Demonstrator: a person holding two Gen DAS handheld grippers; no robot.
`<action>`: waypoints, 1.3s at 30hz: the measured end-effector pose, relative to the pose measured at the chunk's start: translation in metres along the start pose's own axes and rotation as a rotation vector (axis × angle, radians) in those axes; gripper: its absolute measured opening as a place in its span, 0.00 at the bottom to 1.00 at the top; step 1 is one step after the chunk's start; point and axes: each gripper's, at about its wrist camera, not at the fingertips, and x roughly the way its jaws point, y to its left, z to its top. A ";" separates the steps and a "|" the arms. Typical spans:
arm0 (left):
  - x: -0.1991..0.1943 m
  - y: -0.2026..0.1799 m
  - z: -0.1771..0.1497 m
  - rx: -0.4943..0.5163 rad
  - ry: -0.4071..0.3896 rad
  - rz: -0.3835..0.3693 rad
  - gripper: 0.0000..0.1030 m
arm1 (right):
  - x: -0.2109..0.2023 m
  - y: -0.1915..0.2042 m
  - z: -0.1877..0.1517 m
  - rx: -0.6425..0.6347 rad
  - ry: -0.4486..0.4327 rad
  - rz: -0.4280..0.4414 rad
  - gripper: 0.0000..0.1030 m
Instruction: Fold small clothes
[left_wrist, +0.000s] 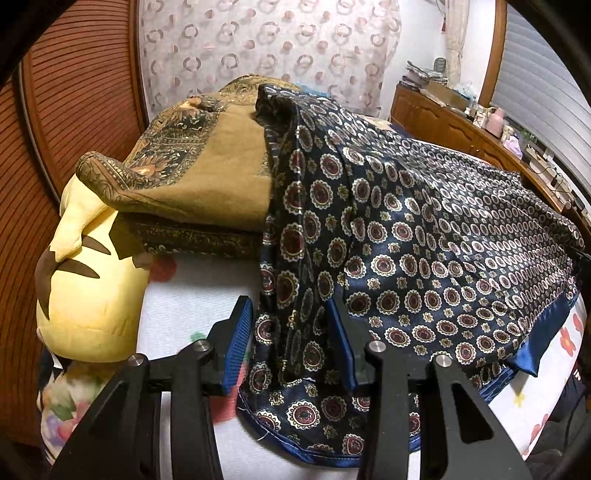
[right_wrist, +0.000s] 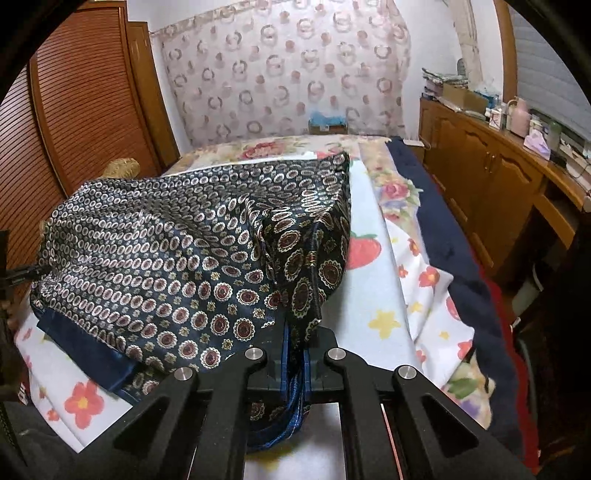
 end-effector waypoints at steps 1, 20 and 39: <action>0.000 0.000 0.000 0.003 -0.001 -0.003 0.40 | 0.001 0.001 -0.001 -0.004 0.003 -0.002 0.05; -0.086 -0.001 0.013 -0.012 -0.183 -0.208 0.03 | -0.065 0.006 0.004 0.012 -0.090 0.033 0.05; -0.082 -0.037 0.016 0.028 -0.184 -0.213 0.03 | -0.053 -0.002 -0.018 0.037 -0.004 -0.033 0.49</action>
